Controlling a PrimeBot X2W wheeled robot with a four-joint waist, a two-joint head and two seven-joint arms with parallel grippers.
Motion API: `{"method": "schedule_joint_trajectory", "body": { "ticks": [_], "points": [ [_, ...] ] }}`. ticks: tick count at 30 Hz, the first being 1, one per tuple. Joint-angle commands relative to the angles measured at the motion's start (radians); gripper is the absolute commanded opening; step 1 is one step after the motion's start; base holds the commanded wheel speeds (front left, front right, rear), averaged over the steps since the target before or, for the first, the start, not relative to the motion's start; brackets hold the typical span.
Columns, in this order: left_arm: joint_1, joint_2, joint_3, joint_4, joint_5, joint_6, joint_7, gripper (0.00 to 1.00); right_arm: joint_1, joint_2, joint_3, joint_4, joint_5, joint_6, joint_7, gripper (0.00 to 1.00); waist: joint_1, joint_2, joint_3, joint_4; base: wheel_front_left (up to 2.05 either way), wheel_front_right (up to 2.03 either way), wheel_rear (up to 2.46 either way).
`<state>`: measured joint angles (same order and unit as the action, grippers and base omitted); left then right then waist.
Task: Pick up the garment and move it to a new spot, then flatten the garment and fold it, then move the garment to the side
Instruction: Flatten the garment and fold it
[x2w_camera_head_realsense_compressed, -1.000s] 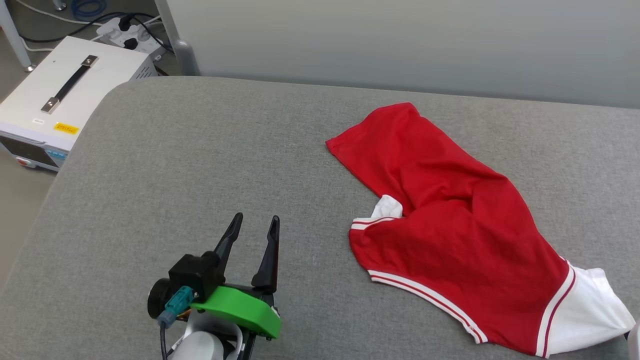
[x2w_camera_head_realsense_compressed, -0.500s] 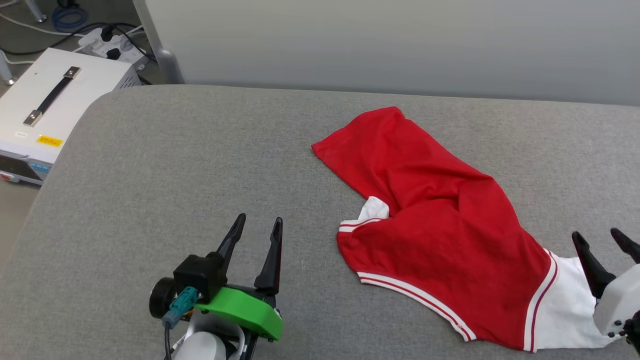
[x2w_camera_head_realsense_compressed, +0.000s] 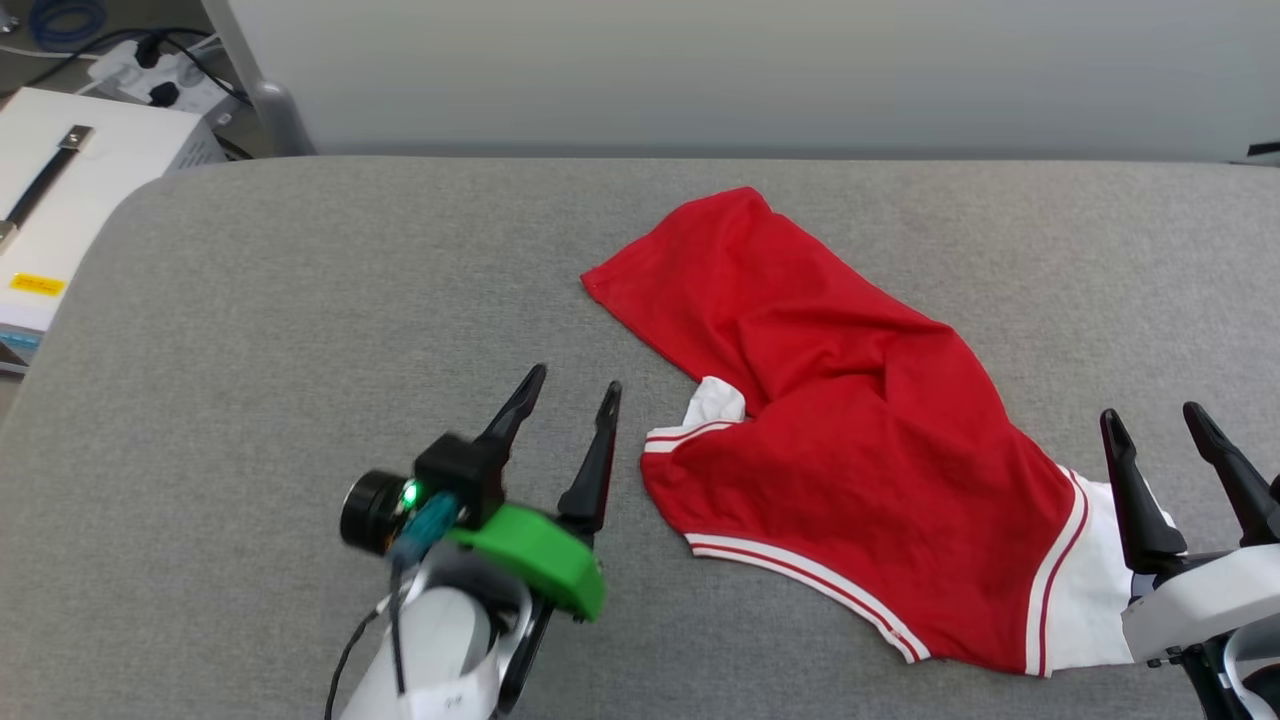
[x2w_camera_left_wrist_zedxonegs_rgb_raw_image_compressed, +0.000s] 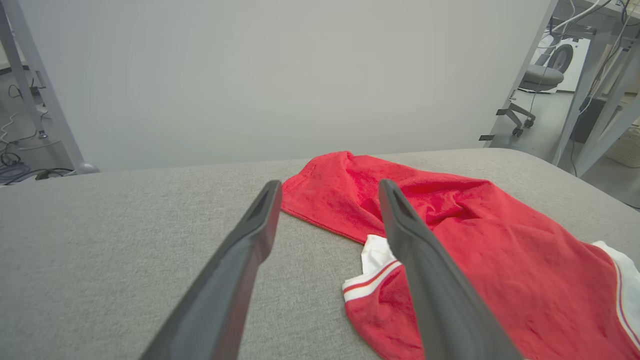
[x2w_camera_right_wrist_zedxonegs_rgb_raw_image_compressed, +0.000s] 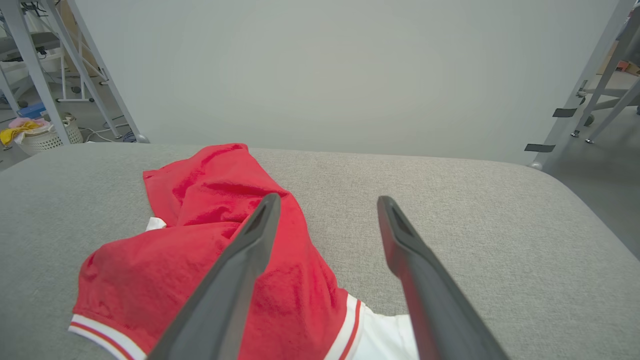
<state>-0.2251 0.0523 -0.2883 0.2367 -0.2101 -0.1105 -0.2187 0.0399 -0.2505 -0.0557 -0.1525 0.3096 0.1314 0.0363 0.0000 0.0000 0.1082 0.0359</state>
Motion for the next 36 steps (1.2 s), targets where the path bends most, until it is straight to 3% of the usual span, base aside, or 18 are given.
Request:
{"method": "schedule_joint_trajectory", "body": {
  "ticks": [1, 13, 20, 29, 30, 31, 36],
  "points": [
    [-0.044, -0.001, -0.015, 0.015, 0.011, -0.005, 0.045, 1.00, -0.005, 0.002, 0.003, -0.010, -0.013, -0.001, -0.013, 1.00, 0.0000, 0.0000, 0.025, -0.023, 0.00, 0.00, 0.00],
    [-0.277, 0.035, -0.178, 0.200, 0.013, -0.018, 0.565, 1.00, -0.034, 0.015, 0.040, 0.000, -0.024, -0.001, -0.002, 1.00, 0.0000, 0.0000, 0.085, -0.092, 0.00, 0.00, 0.00],
    [-0.351, 0.034, -0.185, 0.293, 0.038, 0.017, 0.592, 1.00, -0.045, 0.016, 0.056, 0.009, -0.019, -0.001, -0.008, 1.00, 0.0000, 0.0000, 0.116, -0.118, 0.00, 0.00, 0.00],
    [-0.361, 0.033, -0.263, 0.429, 0.050, -0.003, 0.646, 1.00, -0.052, 0.013, 0.071, 0.025, -0.023, -0.001, -0.015, 1.00, 0.0000, 0.0000, 0.134, -0.124, 0.00, 0.00, 0.00],
    [-0.358, 0.032, -0.268, 0.440, 0.046, -0.004, 0.646, 0.62, -0.053, 0.013, 0.072, 0.026, -0.023, -0.001, -0.016, 1.00, 0.0000, 0.0000, 0.133, -0.122, 0.00, 0.00, 0.00],
    [-0.357, 0.032, -0.272, 0.447, 0.043, -0.006, 0.643, 0.00, -0.053, 0.012, 0.073, 0.027, -0.023, -0.001, -0.016, 1.00, 0.0000, 0.0000, 0.132, -0.119, 0.00, 0.00, 0.00],
    [-0.344, 0.033, -0.233, 0.466, -0.014, 0.011, 0.516, 0.00, -0.044, -0.003, 0.074, 0.032, -0.022, -0.001, -0.005, 1.00, 0.0000, 0.0000, 0.092, -0.080, 0.00, 0.00, 0.00]
  ]
}}
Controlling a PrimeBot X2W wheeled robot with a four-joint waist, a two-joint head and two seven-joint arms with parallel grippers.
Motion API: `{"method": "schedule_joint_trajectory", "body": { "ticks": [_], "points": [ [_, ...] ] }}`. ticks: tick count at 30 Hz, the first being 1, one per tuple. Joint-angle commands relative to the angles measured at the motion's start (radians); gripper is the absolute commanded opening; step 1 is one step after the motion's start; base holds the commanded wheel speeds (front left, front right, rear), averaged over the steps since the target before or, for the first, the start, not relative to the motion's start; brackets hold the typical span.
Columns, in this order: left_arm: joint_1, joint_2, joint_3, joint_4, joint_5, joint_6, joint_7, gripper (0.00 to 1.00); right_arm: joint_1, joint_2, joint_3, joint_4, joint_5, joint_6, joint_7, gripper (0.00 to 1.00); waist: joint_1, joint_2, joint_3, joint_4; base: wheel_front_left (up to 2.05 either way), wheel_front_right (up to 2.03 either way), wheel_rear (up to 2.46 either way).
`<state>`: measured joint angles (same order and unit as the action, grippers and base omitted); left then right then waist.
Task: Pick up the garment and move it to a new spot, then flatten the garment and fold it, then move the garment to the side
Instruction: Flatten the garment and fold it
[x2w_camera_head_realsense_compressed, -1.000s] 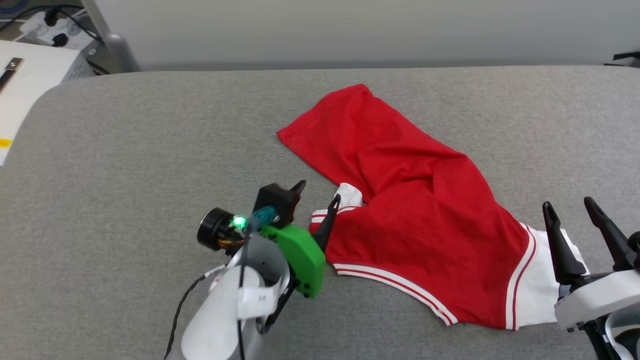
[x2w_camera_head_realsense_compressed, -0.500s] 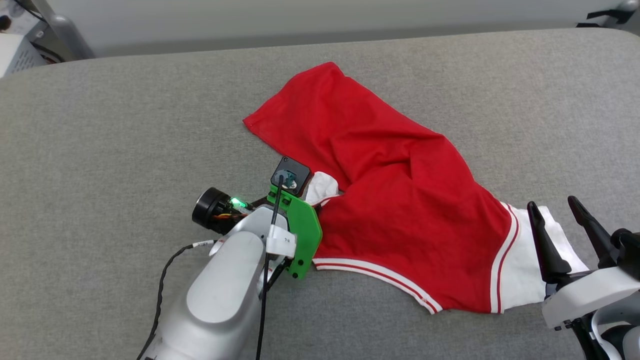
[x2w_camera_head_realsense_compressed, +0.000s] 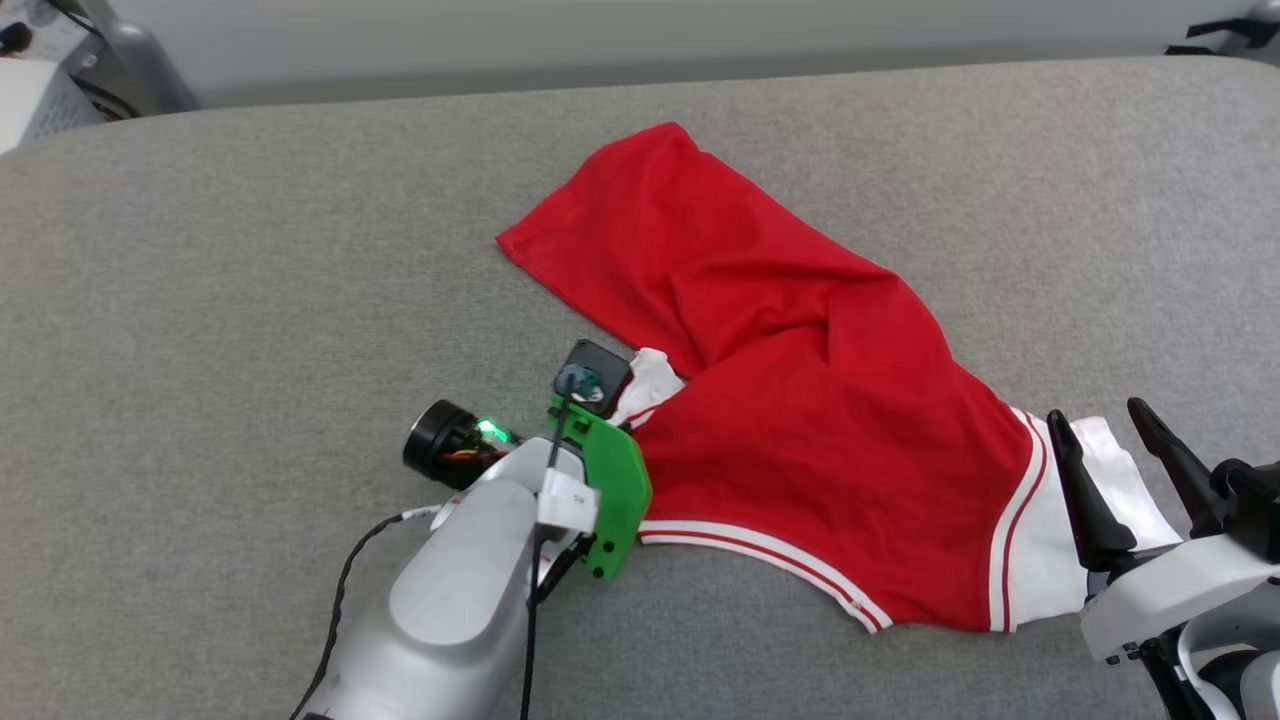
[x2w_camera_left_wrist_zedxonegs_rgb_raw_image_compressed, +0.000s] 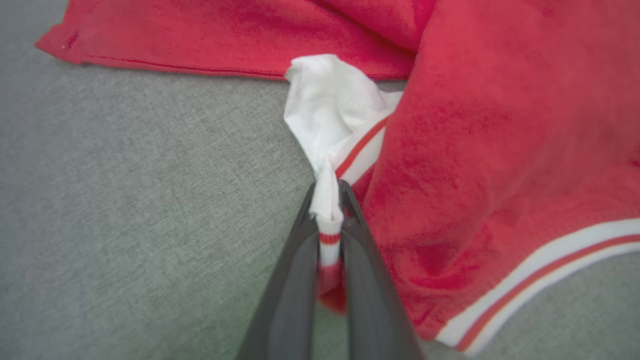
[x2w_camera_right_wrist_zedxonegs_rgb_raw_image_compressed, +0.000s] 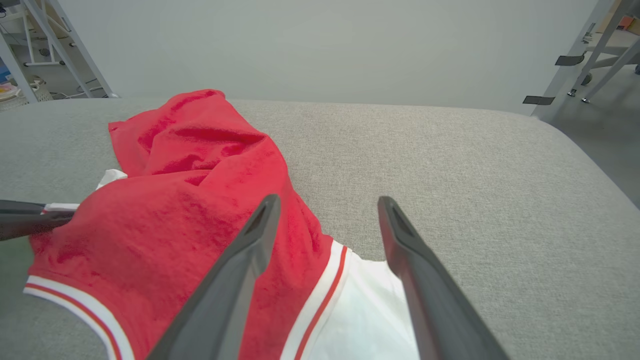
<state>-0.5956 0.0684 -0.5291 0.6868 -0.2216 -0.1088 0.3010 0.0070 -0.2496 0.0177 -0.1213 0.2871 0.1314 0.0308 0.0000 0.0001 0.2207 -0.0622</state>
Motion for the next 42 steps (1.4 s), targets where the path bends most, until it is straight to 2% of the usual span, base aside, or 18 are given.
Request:
{"method": "schedule_joint_trajectory", "body": {
  "ticks": [1, 7, 12, 18, 21, 22, 23, 24, 27, 29, 33, 36, 39, 42],
  "points": [
    [0.028, 0.018, 0.017, 0.015, -0.008, 0.017, -0.025, 0.00, -0.009, -0.006, 0.001, 0.001, 0.001, -0.001, 0.002, 1.00, 0.0000, -0.0001, -0.028, 0.025, 0.00, 0.00, 0.00],
    [0.053, 0.047, 0.077, -0.009, -0.039, 0.067, -0.143, 0.00, 0.017, -0.020, -0.003, -0.001, 0.011, -0.001, 0.010, 1.00, 0.0000, -0.0001, -0.085, 0.088, 0.00, 0.00, 0.00],
    [0.106, 0.071, 0.134, -0.067, -0.069, 0.126, -0.215, 0.00, 0.041, -0.022, -0.013, -0.007, 0.021, -0.001, 0.015, 1.00, 0.0000, -0.0001, -0.118, 0.151, 0.00, 0.00, 0.00],
    [0.226, 0.098, 0.186, -0.142, -0.102, 0.188, -0.265, 0.00, 0.056, -0.012, -0.012, -0.003, 0.025, -0.001, 0.026, 1.00, 0.0000, -0.0001, -0.132, 0.206, 0.00, 0.00, 0.00],
    [0.294, 0.098, 0.190, -0.170, -0.117, 0.201, -0.267, 0.00, 0.061, -0.008, -0.010, 0.005, 0.027, -0.001, 0.031, 1.00, 0.0000, -0.0001, -0.137, 0.220, 0.00, 0.00, 0.00],
    [0.320, 0.096, 0.188, -0.178, -0.124, 0.202, -0.260, 0.33, 0.062, -0.007, -0.009, 0.008, 0.028, -0.001, 0.032, 1.00, 0.0000, -0.0001, -0.140, 0.223, 0.00, 0.00, 0.00],
    [0.345, 0.097, 0.181, -0.184, -0.125, 0.203, -0.248, 0.87, 0.063, -0.005, -0.008, 0.012, 0.029, -0.001, 0.033, 1.00, 0.0000, -0.0001, -0.143, 0.226, 0.00, 0.00, 0.00],
    [0.365, 0.095, 0.174, -0.185, -0.130, 0.200, -0.232, 1.00, 0.063, -0.004, -0.007, 0.014, 0.030, -0.001, 0.034, 1.00, 0.0000, -0.0001, -0.145, 0.228, 0.00, 0.00, 0.00],
    [0.406, 0.094, 0.153, -0.199, -0.141, 0.182, -0.195, 1.00, 0.066, -0.001, -0.008, 0.022, 0.032, -0.001, 0.037, 1.00, 0.0000, -0.0001, -0.154, 0.234, 0.00, 0.00, 0.00],
    [0.418, 0.100, 0.153, -0.220, -0.141, 0.185, -0.202, 1.00, 0.068, 0.000, -0.009, 0.028, 0.033, -0.001, 0.039, 1.00, 0.0000, -0.0001, -0.162, 0.235, 0.00, 0.00, 0.00],
    [0.411, 0.112, 0.177, -0.277, -0.142, 0.197, -0.265, 1.00, 0.071, -0.001, -0.014, 0.033, 0.039, -0.001, 0.042, 1.00, 0.0000, -0.0001, -0.178, 0.236, 0.00, 0.00, 0.00],
    [0.402, 0.129, 0.187, -0.319, -0.141, 0.188, -0.313, 1.00, 0.074, 0.000, -0.016, 0.033, 0.040, -0.001, 0.042, 1.00, 0.0000, -0.0001, -0.187, 0.232, 0.00, 0.00, 0.00],
    [0.392, 0.153, 0.190, -0.351, -0.145, 0.165, -0.323, 1.00, 0.075, 0.003, -0.014, 0.030, 0.041, -0.001, 0.043, 1.00, 0.0000, -0.0001, -0.187, 0.224, 0.00, 0.00, 0.00],
    [0.359, 0.195, 0.174, -0.356, -0.140, 0.129, -0.262, 1.00, 0.073, 0.003, -0.007, 0.024, 0.042, -0.001, 0.049, 1.00, 0.0000, -0.0001, -0.173, 0.214, 0.00, 0.00, 0.00]
  ]
}}
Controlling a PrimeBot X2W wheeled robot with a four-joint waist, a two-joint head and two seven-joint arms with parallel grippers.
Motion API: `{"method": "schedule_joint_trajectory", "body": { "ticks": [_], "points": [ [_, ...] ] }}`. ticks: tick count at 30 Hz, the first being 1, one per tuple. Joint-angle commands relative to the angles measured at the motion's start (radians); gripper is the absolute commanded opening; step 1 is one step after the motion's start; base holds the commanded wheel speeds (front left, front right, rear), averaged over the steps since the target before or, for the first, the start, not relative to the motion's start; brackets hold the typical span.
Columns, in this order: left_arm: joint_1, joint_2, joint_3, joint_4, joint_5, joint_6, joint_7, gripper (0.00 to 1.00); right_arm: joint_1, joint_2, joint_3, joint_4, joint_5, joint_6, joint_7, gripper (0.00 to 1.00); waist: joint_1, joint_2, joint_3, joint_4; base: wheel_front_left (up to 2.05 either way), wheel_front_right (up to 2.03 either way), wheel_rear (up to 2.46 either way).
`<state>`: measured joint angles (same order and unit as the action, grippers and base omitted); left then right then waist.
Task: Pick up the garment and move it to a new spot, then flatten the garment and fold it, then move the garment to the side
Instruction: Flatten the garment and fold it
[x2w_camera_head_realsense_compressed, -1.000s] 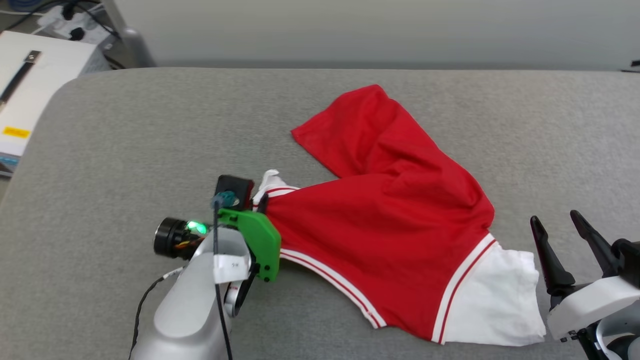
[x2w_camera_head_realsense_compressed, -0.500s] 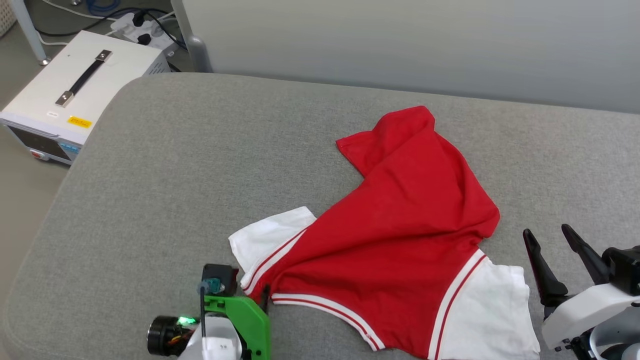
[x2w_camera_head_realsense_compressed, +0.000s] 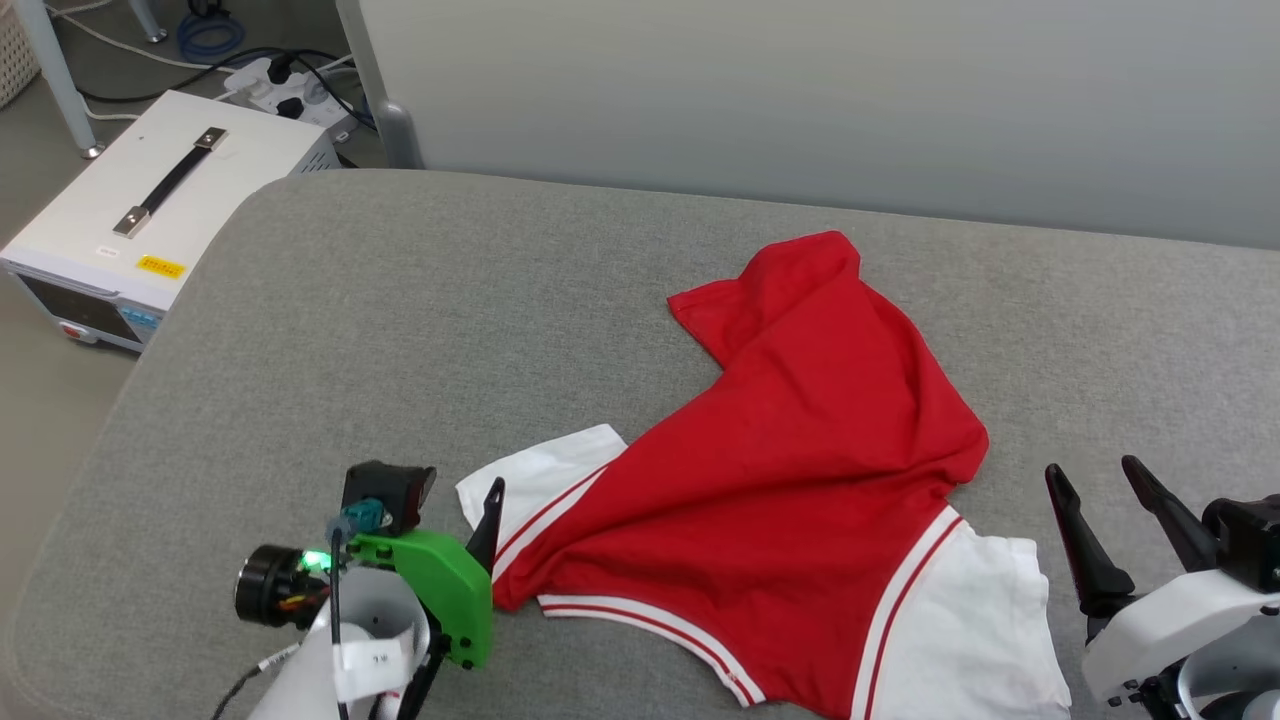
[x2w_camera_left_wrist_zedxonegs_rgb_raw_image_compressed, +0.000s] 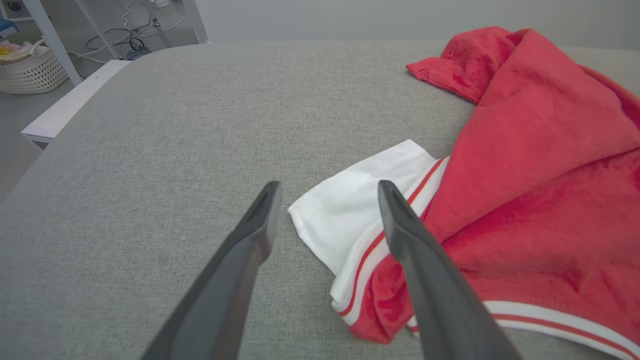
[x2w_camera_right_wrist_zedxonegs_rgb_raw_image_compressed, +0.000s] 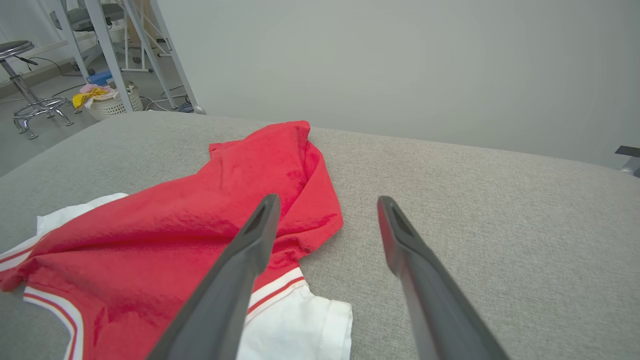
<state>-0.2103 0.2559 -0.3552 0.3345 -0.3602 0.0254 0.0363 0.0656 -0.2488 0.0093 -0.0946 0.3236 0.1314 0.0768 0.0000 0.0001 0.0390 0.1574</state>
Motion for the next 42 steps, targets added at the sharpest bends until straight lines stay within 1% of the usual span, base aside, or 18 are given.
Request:
{"method": "schedule_joint_trajectory", "body": {
  "ticks": [1, 3, 7, 9, 11, 13, 17, 19, 25, 26, 27, 29, 31, 35, 37, 39, 42],
  "points": [
    [-0.047, 0.022, -0.009, -0.004, -0.004, -0.028, 0.037, 1.00, 0.012, 0.000, 0.004, -0.005, 0.006, -0.001, 0.005, 1.00, 0.0000, -0.0001, 0.015, -0.009, 0.00, 0.00, 0.00],
    [-0.086, 0.051, -0.030, 0.003, -0.011, -0.072, 0.122, 1.00, 0.008, -0.005, 0.008, -0.009, 0.006, -0.001, 0.008, 1.00, 0.0000, -0.0001, 0.027, -0.019, 0.00, 0.00, 0.00],
    [-0.149, 0.107, -0.076, 0.025, -0.050, -0.129, 0.326, 1.00, -0.008, -0.004, 0.011, -0.016, 0.004, -0.001, 0.005, 1.00, 0.0000, -0.0001, 0.060, -0.046, 0.00, 0.00, 0.00],
    [-0.176, 0.133, -0.091, 0.031, -0.068, -0.139, 0.404, 1.00, -0.013, 0.001, 0.014, -0.017, 0.004, -0.001, 0.004, 1.00, 0.0000, -0.0001, 0.083, -0.059, 0.00, 0.00, 0.00],
    [-0.200, 0.154, -0.108, 0.037, -0.070, -0.144, 0.458, 1.00, -0.017, 0.002, 0.019, -0.017, 0.002, -0.001, 0.005, 1.00, 0.0000, -0.0001, 0.107, -0.070, 0.00, 0.00, 0.00],
    [-0.219, 0.167, -0.119, 0.042, -0.058, -0.144, 0.472, 1.00, -0.021, 0.000, 0.027, -0.017, 0.001, -0.001, 0.007, 1.00, 0.0000, -0.0001, 0.130, -0.082, 0.00, 0.00, 0.00],
    [-0.229, 0.165, -0.116, 0.066, -0.048, -0.116, 0.468, 1.00, -0.033, -0.003, 0.024, -0.020, 0.001, -0.001, 0.002, 1.00, 0.0000, -0.0001, 0.166, -0.101, 0.00, 0.00, 0.00],
    [-0.245, 0.172, -0.129, 0.092, -0.021, -0.105, 0.452, 1.00, -0.038, -0.001, 0.024, -0.019, -0.002, -0.001, -0.001, 1.00, 0.0000, -0.0001, 0.191, -0.109, 0.00, 0.00, 0.00],
    [-0.260, 0.160, -0.150, 0.141, -0.024, -0.116, 0.440, 1.00, -0.048, -0.006, 0.029, -0.017, -0.001, -0.001, -0.003, 1.00, 0.0000, -0.0001, 0.211, -0.114, 0.00, 0.00, 0.00],
    [-0.258, 0.156, -0.156, 0.157, -0.031, -0.121, 0.453, 0.86, -0.050, -0.007, 0.029, -0.016, -0.001, -0.001, -0.003, 1.00, 0.0000, -0.0001, 0.213, -0.115, 0.00, 0.00, 0.00],
    [-0.257, 0.154, -0.163, 0.166, -0.037, -0.125, 0.463, 0.00, -0.052, -0.008, 0.030, -0.016, -0.001, -0.001, -0.003, 1.00, 0.0000, -0.0001, 0.214, -0.115, 0.00, 0.00, 0.00],
    [-0.256, 0.148, -0.172, 0.178, -0.054, -0.133, 0.478, 0.00, -0.053, -0.009, 0.029, -0.016, -0.001, -0.001, -0.003, 1.00, 0.0000, -0.0001, 0.216, -0.114, 0.00, 0.00, 0.00],
    [-0.258, 0.143, -0.168, 0.182, -0.066, -0.135, 0.459, 0.00, -0.054, -0.011, 0.027, -0.014, -0.001, -0.001, -0.003, 1.00, 0.0000, -0.0001, 0.216, -0.110, 0.00, 0.00, 0.00],
    [-0.269, 0.140, -0.142, 0.201, -0.061, -0.104, 0.367, 0.00, -0.051, -0.015, 0.027, -0.008, -0.003, -0.001, 0.002, 1.00, 0.0000, -0.0001, 0.203, -0.096, 0.00, 0.00, 0.00],
    [-0.275, 0.145, -0.130, 0.211, -0.040, -0.069, 0.301, 0.00, -0.050, -0.016, 0.028, -0.007, -0.003, -0.001, 0.005, 1.00, 0.0000, -0.0001, 0.188, -0.087, 0.00, 0.00, 0.00],
    [-0.271, 0.141, -0.105, 0.228, -0.042, -0.035, 0.243, 0.00, -0.047, -0.018, 0.027, -0.006, -0.003, -0.001, 0.008, 1.00, 0.0000, -0.0001, 0.173, -0.078, 0.00, 0.00, 0.00],
    [-0.258, 0.140, -0.049, 0.252, -0.058, 0.029, 0.148, 0.00, -0.038, -0.019, 0.030, -0.003, 0.000, -0.001, 0.012, 1.00, 0.0000, -0.0001, 0.147, -0.063, 0.00, 0.00, 0.00]
  ]
}}
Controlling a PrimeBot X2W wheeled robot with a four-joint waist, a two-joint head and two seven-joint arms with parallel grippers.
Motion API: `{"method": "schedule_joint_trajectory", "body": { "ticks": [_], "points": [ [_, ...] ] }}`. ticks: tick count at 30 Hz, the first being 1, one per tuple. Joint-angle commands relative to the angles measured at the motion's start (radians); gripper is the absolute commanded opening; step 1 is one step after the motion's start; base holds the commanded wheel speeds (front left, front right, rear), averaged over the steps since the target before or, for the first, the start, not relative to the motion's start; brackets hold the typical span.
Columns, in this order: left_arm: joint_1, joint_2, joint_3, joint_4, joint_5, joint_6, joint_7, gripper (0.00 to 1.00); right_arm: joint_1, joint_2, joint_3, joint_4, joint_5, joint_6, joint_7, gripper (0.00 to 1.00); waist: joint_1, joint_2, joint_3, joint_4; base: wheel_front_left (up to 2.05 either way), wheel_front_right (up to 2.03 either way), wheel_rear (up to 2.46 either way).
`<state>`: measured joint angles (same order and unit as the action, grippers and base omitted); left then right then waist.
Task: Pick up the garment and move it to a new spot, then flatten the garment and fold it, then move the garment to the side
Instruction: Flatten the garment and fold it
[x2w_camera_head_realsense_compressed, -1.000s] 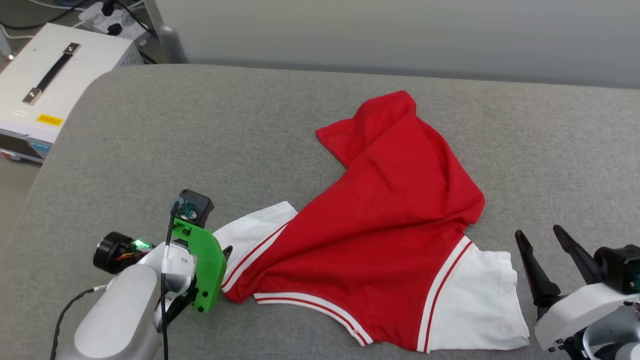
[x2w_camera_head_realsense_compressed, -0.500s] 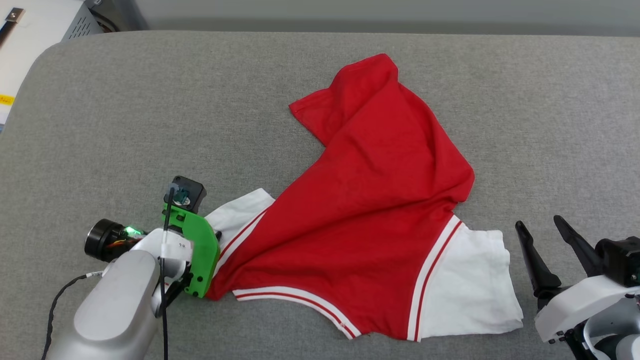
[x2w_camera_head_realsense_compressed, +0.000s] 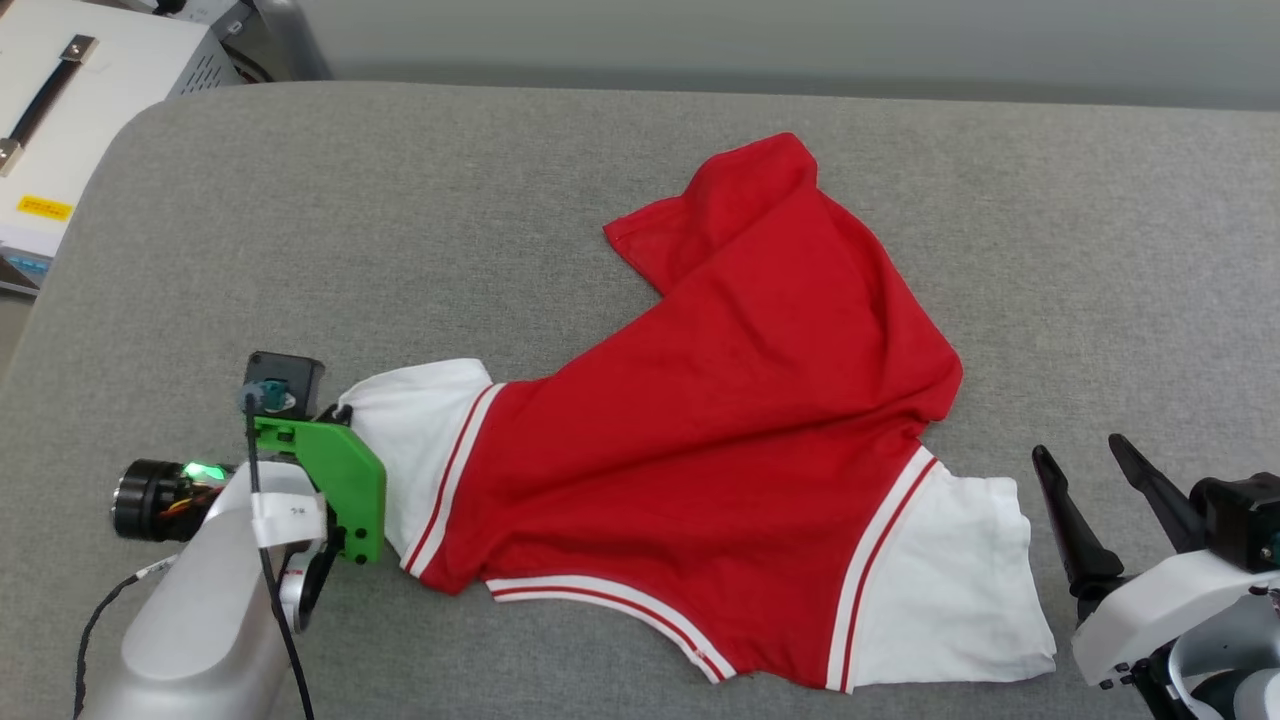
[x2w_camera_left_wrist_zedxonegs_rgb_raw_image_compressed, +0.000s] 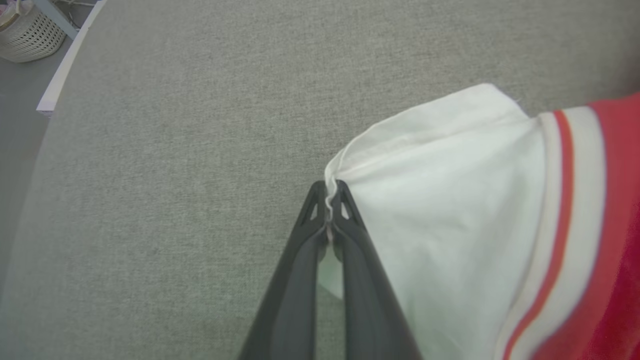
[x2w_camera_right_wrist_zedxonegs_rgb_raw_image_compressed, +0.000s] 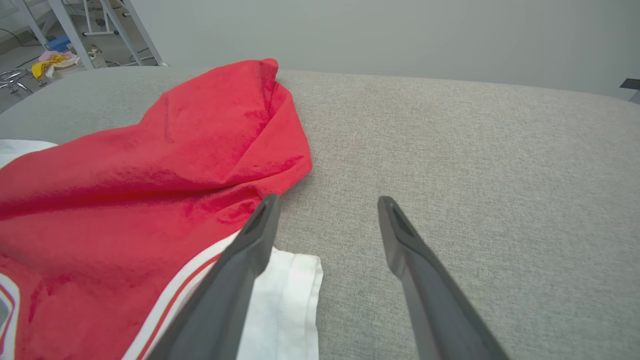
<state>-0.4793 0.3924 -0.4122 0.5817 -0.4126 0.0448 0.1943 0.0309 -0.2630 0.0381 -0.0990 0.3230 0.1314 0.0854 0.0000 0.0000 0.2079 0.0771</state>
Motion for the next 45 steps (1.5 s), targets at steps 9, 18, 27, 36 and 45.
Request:
{"method": "schedule_joint_trajectory", "body": {
  "ticks": [9, 18, 27, 36, 45],
  "points": [
    [0.137, 0.009, 0.097, 0.053, -0.085, 0.063, -0.104, 0.00, 0.031, -0.005, 0.003, 0.006, 0.007, -0.001, 0.020, 1.00, 0.0000, 0.0000, -0.067, 0.049, 0.00, 0.00, 0.00],
    [0.214, -0.041, 0.095, 0.012, -0.117, -0.004, -0.279, 1.00, 0.058, -0.004, -0.001, 0.026, 0.014, -0.001, 0.053, 1.00, 0.0000, 0.0000, -0.104, 0.069, 0.00, 0.00, 0.00],
    [0.238, -0.041, 0.121, -0.199, -0.013, -0.047, -0.455, 1.00, 0.076, -0.024, -0.023, -0.005, 0.023, -0.001, 0.258, 1.00, 0.0000, 0.0000, -0.130, 0.096, 0.00, 0.00, 0.00],
    [0.355, -0.114, 0.212, -0.442, 0.103, -0.038, -0.456, 1.00, 0.050, 0.001, -0.052, -0.031, 0.034, -0.001, 0.619, 1.00, 0.0000, 0.0000, -0.113, 0.137, 0.00, 0.00, 0.00],
    [0.369, -0.161, 0.244, -0.423, 0.156, -0.091, -0.456, 1.00, -0.020, 0.031, -0.067, 0.050, -0.030, -0.001, 0.729, 1.00, 0.0000, 0.0000, -0.078, 0.187, 0.00, 0.00, 0.00]
  ]
}}
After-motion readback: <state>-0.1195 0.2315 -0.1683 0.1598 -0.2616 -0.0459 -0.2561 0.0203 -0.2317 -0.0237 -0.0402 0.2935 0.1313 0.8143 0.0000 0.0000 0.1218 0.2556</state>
